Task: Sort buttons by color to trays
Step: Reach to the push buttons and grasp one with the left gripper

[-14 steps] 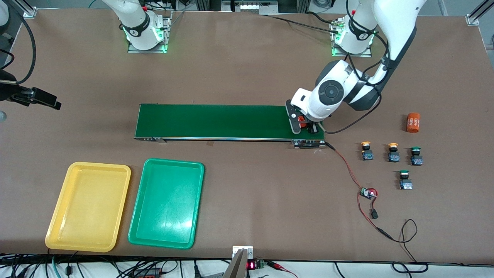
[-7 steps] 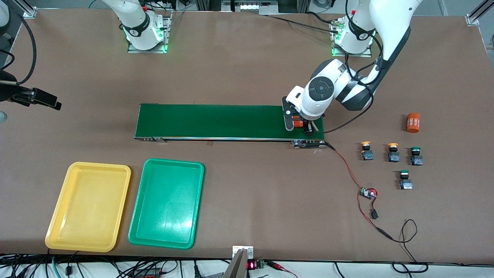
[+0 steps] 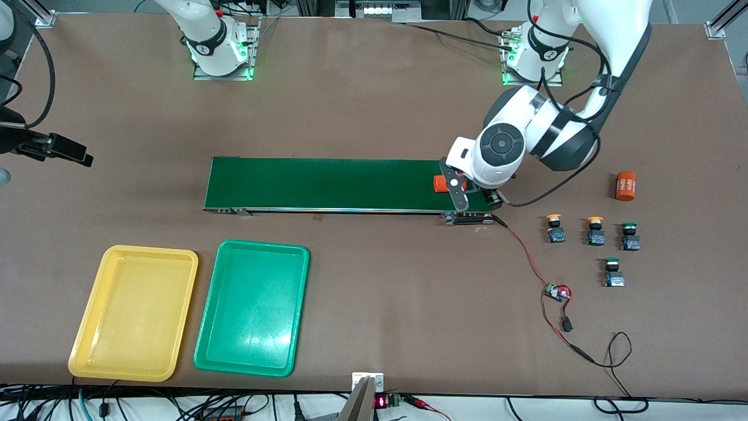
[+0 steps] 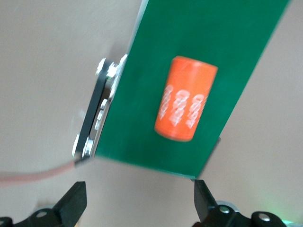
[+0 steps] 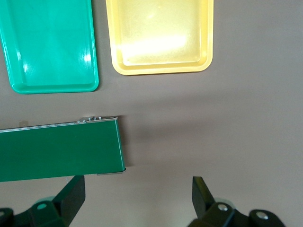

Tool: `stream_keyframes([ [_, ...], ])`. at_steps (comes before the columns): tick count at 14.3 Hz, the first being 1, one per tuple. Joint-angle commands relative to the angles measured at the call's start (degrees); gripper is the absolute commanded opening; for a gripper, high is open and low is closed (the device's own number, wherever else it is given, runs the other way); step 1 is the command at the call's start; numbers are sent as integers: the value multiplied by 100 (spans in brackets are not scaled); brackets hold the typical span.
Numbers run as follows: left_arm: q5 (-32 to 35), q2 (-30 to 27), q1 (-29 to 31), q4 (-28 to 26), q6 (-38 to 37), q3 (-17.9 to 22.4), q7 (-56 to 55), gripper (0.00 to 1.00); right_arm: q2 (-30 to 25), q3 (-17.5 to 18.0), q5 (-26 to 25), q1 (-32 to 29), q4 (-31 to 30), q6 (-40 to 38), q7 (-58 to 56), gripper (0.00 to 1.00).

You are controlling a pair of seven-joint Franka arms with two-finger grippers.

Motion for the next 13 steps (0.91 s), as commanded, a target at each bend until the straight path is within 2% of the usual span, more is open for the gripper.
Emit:
stream_keyframes([
  [1, 108, -246, 124, 74, -399, 67, -1308, 100, 46, -12, 82, -21, 99, -23, -71, 100],
  [4, 99, -265, 502, 100, -480, 49, -2864, 100, 46, -12, 91, -21, 108, -23, -71, 100],
  [6, 99, -221, 547, 284, -479, 58, -3437, 100, 46, -12, 91, -21, 100, -23, -71, 100],
  [8, 108, -98, 739, 486, -488, 67, -3580, 100, 46, -12, 91, -21, 99, -23, -71, 100],
  [11, 117, 498, 1187, 1057, -523, 242, -3545, 100, 46, -12, 91, -21, 100, -23, -71, 100],
  [13, 143, 667, 1416, 1024, -497, 278, -3457, 100, 55, -12, 100, -21, 108, -23, -71, 100],
])
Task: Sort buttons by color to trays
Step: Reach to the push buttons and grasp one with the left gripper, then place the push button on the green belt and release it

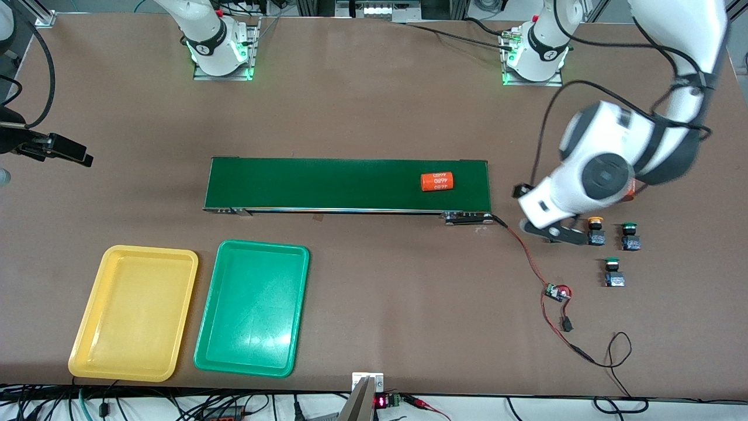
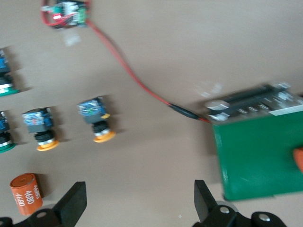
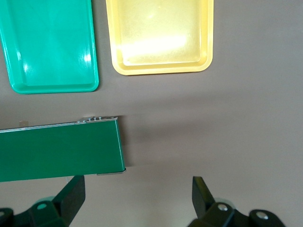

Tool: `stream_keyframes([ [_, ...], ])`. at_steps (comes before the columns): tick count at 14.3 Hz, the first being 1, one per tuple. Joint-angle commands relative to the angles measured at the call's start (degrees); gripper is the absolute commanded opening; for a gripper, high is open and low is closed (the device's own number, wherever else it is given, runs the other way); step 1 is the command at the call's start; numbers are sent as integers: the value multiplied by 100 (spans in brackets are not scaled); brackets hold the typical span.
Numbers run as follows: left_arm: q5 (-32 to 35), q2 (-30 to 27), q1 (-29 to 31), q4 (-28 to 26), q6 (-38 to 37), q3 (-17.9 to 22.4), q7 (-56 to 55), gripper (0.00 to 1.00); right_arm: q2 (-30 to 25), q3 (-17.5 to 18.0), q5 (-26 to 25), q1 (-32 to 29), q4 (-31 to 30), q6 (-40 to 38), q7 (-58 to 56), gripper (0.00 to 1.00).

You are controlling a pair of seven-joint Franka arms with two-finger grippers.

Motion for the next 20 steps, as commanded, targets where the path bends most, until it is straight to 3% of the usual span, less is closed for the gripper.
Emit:
stream_keyframes([
  [1, 142, 595, 218, 279, -56, -37, -15, 100, 53, -11, 98, -21, 108, -26, -71, 100],
  [5, 325, 834, 438, -19, 988, 24, 2, 100, 53, -11, 80, -21, 108, -26, -80, 100],
  [7, 1236, 982, 455, -239, 1550, 121, -68, 100, 53, -29, 80, -82, 108, -26, -184, 100],
  [8, 1345, 1070, 542, -353, 1831, 147, -77, 100, 53, -20, 89, -117, 108, -26, -298, 100],
  [12, 1355, 1115, 938, -1117, 2966, 148, -77, 100, 53, -20, 80, -126, 125, -26, -326, 100],
  [14, 1372, 1124, 1035, -1259, 3108, 148, -77, 100, 53, -12, 89, -109, 126, -26, -291, 100],
  [15, 1372, 1124, 1035, -1286, 3109, 139, -86, 94, 53, -11, 80, -109, 134, -26, -308, 100],
  [20, 1372, 1045, 1018, -1365, 2925, 95, -332, 15, 53, -11, 71, -135, 134, -35, -344, 100],
])
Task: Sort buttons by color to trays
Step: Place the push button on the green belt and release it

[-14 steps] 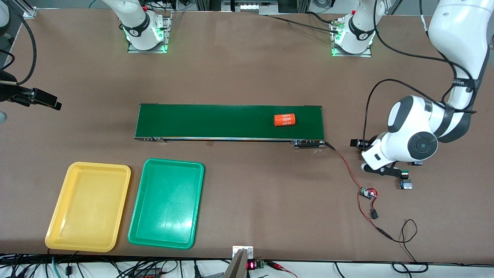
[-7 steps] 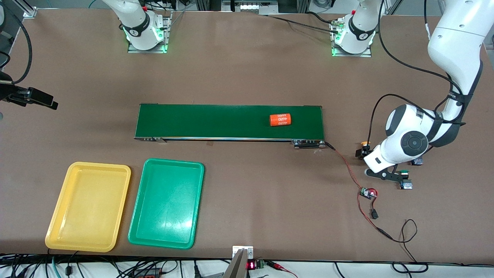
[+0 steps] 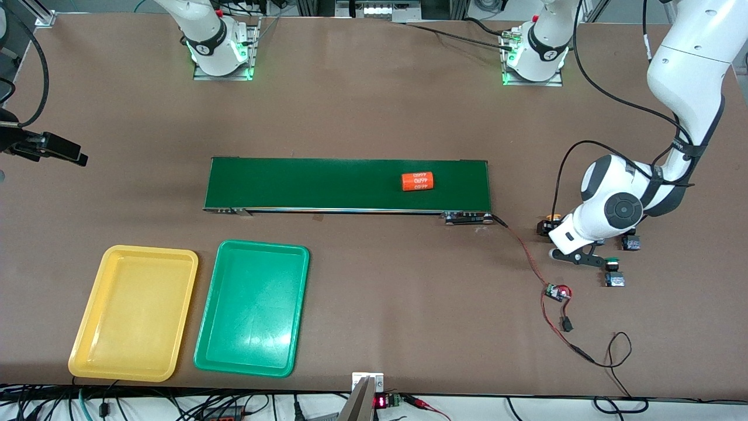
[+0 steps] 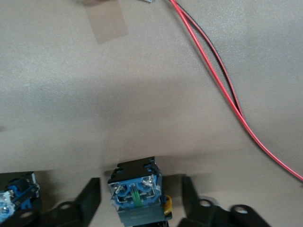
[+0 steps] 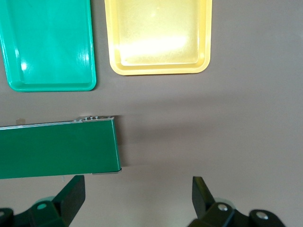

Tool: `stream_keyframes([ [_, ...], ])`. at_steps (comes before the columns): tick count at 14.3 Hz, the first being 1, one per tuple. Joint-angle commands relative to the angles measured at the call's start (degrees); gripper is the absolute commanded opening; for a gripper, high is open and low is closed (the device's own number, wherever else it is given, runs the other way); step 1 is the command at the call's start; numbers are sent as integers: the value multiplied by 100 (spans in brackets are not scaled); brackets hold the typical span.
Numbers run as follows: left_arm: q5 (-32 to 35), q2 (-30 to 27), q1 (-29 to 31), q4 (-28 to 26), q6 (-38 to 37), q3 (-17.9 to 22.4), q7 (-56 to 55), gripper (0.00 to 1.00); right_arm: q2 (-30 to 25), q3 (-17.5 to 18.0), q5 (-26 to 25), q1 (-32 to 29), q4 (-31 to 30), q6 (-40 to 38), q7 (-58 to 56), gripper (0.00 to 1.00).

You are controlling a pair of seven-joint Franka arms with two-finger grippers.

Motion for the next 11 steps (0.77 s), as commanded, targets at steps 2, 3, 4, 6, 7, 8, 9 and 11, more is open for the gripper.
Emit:
stream_keyframes([
  [2, 136, -287, 49, -105, -419, -309, -335, 8, 51, 6, 70, 4, 141, -42, -63, 100],
  [3, 136, -402, 40, -96, -613, -433, -414, 8, 51, 23, 53, 13, 193, -42, -71, 100],
  [4, 136, -559, 40, -87, -867, -599, -441, 10, 51, 23, 79, 13, 246, -50, -45, 100],
  [6, 102, -753, 49, -43, -1368, -1099, -624, 12, 51, 41, 79, 31, 246, -42, -19, 100],
  [7, 101, -772, 67, -43, -1501, -1293, -887, 12, 51, 58, 88, 39, 246, -42, -27, 100],
  [8, 93, -789, 67, -43, -1607, -1513, -1177, 12, 51, 58, 88, 48, 255, -42, -27, 100],
  [9, 93, -755, 32, -52, -1686, -1793, -1615, 13, 51, 58, 88, 74, 255, -42, -19, 100],
  [11, 84, -667, -117, -78, -1766, -2242, -2546, 14, 51, 58, 88, 75, 255, -50, -27, 100],
])
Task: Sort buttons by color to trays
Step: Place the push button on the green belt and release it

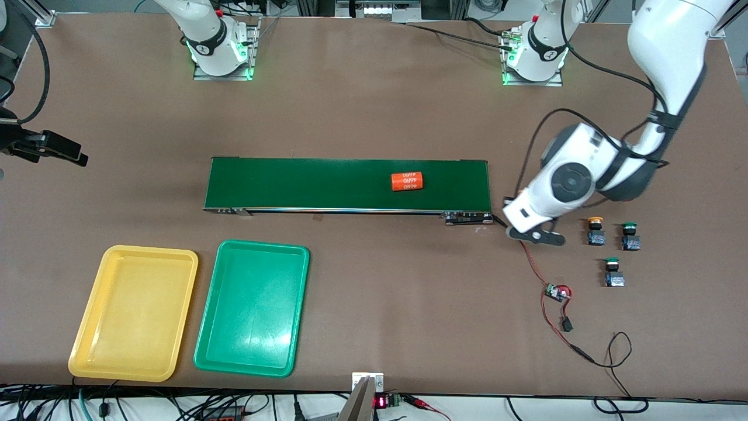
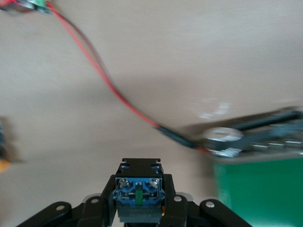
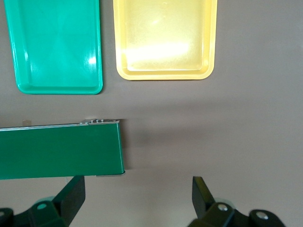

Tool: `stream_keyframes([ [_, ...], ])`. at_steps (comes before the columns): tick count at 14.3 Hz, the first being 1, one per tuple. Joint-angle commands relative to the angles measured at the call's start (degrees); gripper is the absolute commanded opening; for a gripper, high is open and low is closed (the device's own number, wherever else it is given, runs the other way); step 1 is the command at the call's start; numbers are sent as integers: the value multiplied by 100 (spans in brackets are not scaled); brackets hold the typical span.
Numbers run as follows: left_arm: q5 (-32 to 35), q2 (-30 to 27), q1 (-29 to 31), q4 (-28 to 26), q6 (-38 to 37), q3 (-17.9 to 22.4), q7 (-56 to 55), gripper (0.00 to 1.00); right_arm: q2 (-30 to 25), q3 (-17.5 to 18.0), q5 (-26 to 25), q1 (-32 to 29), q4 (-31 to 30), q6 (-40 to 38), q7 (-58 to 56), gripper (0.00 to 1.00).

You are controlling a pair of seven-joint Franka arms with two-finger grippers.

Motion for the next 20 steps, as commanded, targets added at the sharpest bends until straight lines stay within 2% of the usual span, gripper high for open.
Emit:
stream_keyframes([
  [1, 83, 32, -154, -88, -158, -464, -976, 14, 51, 14, 76, 0, 122, -45, -18, 100],
  [6, 57, 410, -822, -62, -36, -491, -1784, 17, 51, 14, 76, 0, 122, -53, -9, 100],
  [7, 57, 427, -892, -70, -18, -491, -1926, 19, 51, 14, 76, 0, 122, -53, -9, 100],
  [8, 57, 462, -928, -62, -27, -491, -1979, 26, 51, 14, 76, -9, 122, -53, -9, 100],
  [9, 57, 463, -911, -53, -27, -491, -1980, 52, 60, 14, 76, -9, 122, -53, -9, 100],
  [10, 57, 437, -867, -53, -27, -500, -1988, 100, 51, 14, 76, 0, 122, -53, -1, 100],
  [13, 48, 357, -666, 140, -106, -719, -1980, 100, 51, 14, 76, 0, 122, -71, -1, 100],
  [15, -66, 357, -271, 289, -149, -982, -1919, 100, 51, 14, 76, 0, 122, -71, -1, 100],
  [17, -67, 357, 203, 499, -569, -1281, -1883, 100, 51, 14, 76, 0, 122, -71, -1, 100],
  [20, -67, 454, 547, 974, -1229, -1134, -1857, 100, 51, 14, 76, 0, 122, -71, -1, 100],
])
